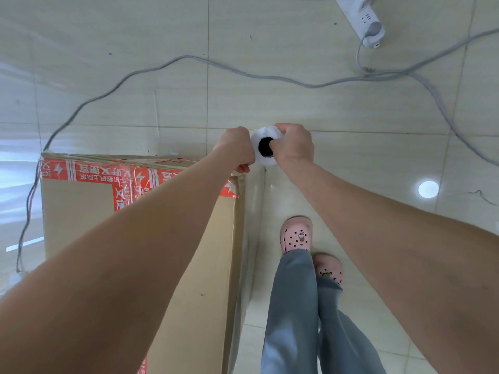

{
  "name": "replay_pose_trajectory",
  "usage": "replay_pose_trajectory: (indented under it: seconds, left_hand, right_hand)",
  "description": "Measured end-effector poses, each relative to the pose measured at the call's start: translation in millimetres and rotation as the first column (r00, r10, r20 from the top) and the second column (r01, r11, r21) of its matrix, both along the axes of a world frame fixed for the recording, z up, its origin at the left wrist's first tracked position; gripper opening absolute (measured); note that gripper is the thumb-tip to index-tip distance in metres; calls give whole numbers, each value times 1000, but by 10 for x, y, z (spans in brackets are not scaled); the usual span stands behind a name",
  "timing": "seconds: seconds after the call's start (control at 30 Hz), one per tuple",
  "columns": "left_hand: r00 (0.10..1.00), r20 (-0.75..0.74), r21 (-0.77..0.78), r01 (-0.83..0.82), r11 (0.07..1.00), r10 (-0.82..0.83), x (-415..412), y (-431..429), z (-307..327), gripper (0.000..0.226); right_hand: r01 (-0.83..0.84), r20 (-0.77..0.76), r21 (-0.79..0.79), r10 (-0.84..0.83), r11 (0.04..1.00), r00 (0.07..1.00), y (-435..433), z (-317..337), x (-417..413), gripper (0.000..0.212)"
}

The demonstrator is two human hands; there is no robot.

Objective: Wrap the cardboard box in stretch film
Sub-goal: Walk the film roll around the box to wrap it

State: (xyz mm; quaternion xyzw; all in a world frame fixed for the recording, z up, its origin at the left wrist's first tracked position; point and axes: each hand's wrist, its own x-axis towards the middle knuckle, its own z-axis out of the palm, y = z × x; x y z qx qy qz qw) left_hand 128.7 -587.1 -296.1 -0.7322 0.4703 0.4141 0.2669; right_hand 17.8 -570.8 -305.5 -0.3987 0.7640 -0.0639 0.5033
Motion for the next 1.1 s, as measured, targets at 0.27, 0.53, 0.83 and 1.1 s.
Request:
replay_pose_trajectory:
  seconds: [0.27,0.53,0.83,1.1]
  left_hand:
    - [998,-58,-98,-44,994,38,173,-215,97,28]
    - [970,-157,-141,165,976,-186,128,-257,33,68]
    - [968,25,-201,251,947,-251,12,-286,-47,7]
    - [912,-56,-304,-403,863,406,285,-281,-61,13]
  right_hand:
    - [-22,17,43,22,999,1000,-111,-2,134,36]
    - [-14,39,106,10,994,999,-118,-56,129,39]
    - [-291,-34,-10,291,957,956,-322,-48,141,17]
    - [-239,9,113,239,965,971,-557,-17,358,40]
